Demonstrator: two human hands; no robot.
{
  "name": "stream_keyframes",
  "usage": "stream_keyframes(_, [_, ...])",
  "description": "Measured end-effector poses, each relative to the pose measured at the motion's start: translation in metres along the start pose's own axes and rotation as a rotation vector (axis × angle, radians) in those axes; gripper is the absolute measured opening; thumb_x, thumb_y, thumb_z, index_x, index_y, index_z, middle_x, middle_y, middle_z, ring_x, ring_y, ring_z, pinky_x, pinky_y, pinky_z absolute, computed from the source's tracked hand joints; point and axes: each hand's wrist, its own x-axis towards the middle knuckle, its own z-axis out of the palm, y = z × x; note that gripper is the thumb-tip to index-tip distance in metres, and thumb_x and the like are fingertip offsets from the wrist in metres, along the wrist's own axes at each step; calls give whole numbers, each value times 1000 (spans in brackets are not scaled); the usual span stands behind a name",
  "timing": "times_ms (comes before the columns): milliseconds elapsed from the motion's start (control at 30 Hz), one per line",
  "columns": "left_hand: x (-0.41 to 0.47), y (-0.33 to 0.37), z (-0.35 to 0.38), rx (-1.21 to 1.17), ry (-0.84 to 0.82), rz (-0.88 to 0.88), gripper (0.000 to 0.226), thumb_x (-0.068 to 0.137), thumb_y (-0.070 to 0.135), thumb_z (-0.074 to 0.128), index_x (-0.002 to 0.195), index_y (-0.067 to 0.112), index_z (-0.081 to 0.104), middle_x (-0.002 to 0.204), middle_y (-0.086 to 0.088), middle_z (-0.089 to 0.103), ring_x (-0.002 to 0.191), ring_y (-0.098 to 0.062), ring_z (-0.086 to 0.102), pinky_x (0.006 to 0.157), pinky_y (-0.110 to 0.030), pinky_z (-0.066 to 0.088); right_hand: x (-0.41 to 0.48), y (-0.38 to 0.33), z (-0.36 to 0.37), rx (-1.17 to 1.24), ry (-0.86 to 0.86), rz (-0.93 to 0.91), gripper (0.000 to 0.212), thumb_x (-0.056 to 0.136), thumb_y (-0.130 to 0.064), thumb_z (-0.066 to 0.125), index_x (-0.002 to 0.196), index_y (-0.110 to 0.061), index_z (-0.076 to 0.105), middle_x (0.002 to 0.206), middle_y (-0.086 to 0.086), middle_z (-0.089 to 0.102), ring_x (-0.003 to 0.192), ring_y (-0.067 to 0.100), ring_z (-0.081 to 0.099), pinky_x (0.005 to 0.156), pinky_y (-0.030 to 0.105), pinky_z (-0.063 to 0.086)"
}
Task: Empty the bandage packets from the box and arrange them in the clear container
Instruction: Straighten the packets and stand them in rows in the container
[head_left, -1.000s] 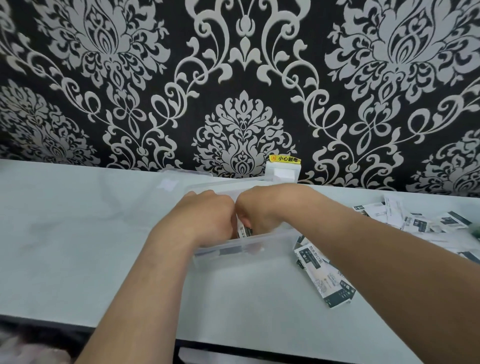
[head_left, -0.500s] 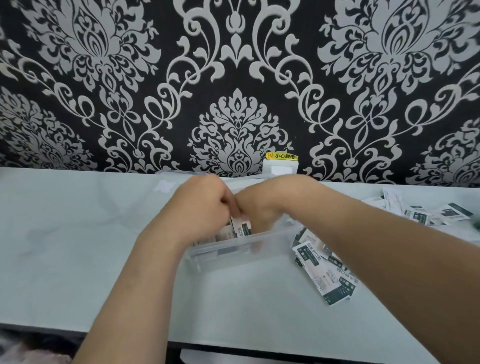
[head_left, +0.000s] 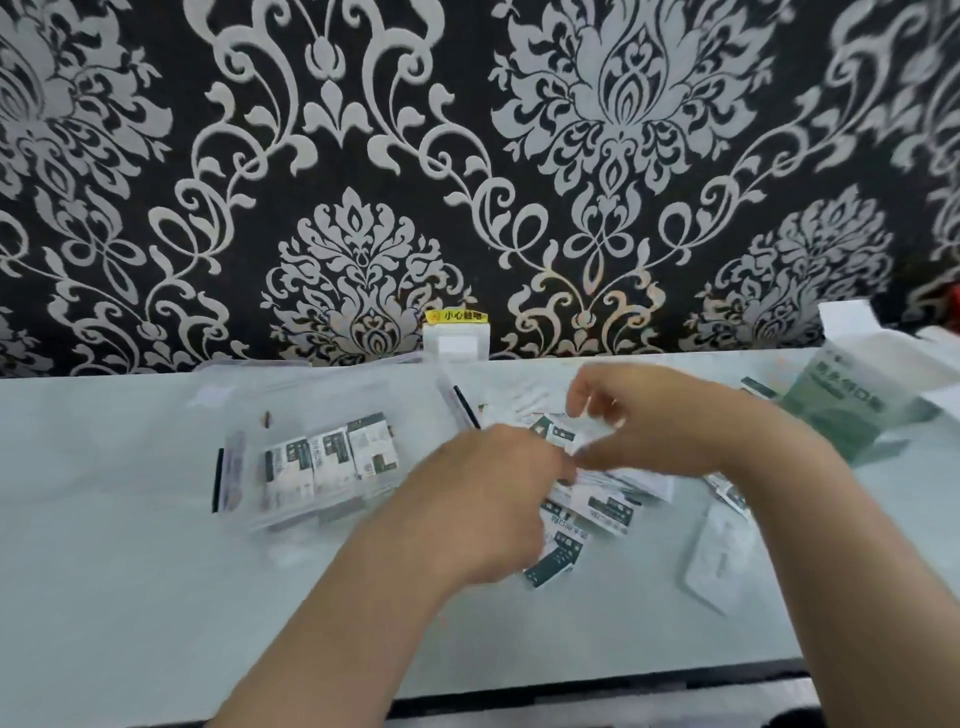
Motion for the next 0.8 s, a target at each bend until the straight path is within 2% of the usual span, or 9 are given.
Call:
stream_keyframes(67, [6, 1, 19, 105, -118, 26, 48, 84, 11, 55, 130, 24, 47, 124, -3, 47, 108, -30, 56, 82, -40, 51, -3, 14, 21, -58, -22, 82, 60, 78, -36, 77, 128, -33, 44, 120, -2, 46, 110, 20, 51, 91, 35, 46])
stream_keyframes(133, [13, 5, 28, 104, -124, -19, 42, 89, 27, 56, 128, 20, 39, 119, -6, 42, 101, -32, 55, 73, -38, 45, -5, 28, 36, -33, 19, 97, 74, 77, -35, 78, 138, -32, 37, 133, 3, 44, 120, 24, 44, 99, 39, 43])
stream_keyframes(233, [27, 6, 33, 31, -35, -89, 49, 92, 51, 51, 129, 23, 35, 122, -4, 47, 107, -30, 54, 83, -40, 46, -1, 38, 46, 20, 96, 66, 60, 79, -26, 75, 133, -28, 47, 124, 1, 56, 106, 20, 53, 90, 33, 47])
stream_keyframes(300, [36, 10, 36, -8, 7, -115, 56, 90, 54, 53, 133, 23, 34, 128, -4, 47, 112, -30, 53, 89, -41, 46, 1, 45, 49, 26, 178, 60, 48, 80, -21, 73, 124, -27, 55, 116, -2, 63, 99, 18, 57, 86, 31, 49])
stream_keyframes(433, [52, 23, 42, -76, 85, -157, 57, 88, 45, 61, 135, 24, 38, 130, -2, 45, 115, -29, 54, 92, -43, 46, 1, 54, 49, 59, 213, 49, 36, 78, -14, 66, 112, -26, 64, 105, -1, 68, 98, 21, 62, 85, 34, 52])
stream_keyframes(533, [61, 27, 41, -82, 153, -183, 45, 88, 36, 65, 130, 28, 51, 122, 1, 52, 110, -25, 55, 87, -37, 46, -1, 54, 50, 79, 224, 41, 37, 78, -12, 60, 113, -24, 63, 106, 0, 68, 98, 22, 61, 87, 35, 51])
stream_keyframes(600, [66, 28, 40, -63, 192, -176, 30, 89, 33, 63, 119, 26, 62, 114, 0, 59, 106, -23, 56, 85, -35, 46, -2, 57, 51, 96, 244, 22, 37, 80, -10, 57, 114, -22, 63, 105, 0, 68, 100, 22, 61, 87, 36, 51])
stream_keyframes(667, [69, 27, 40, -70, 249, -150, 23, 91, 34, 61, 111, 24, 67, 108, 0, 61, 103, -23, 56, 84, -36, 47, -2, 60, 53, 133, 269, 3, 36, 82, -9, 54, 114, -21, 64, 103, 2, 69, 97, 24, 61, 85, 37, 51])
stream_keyframes(800, [74, 29, 40, -163, 371, -86, 26, 93, 33, 60, 117, 26, 66, 108, 1, 62, 104, -19, 56, 88, -33, 44, 0, 66, 56, 168, 346, -33, 26, 90, -11, 49, 110, -19, 64, 91, 5, 68, 84, 25, 58, 73, 33, 48])
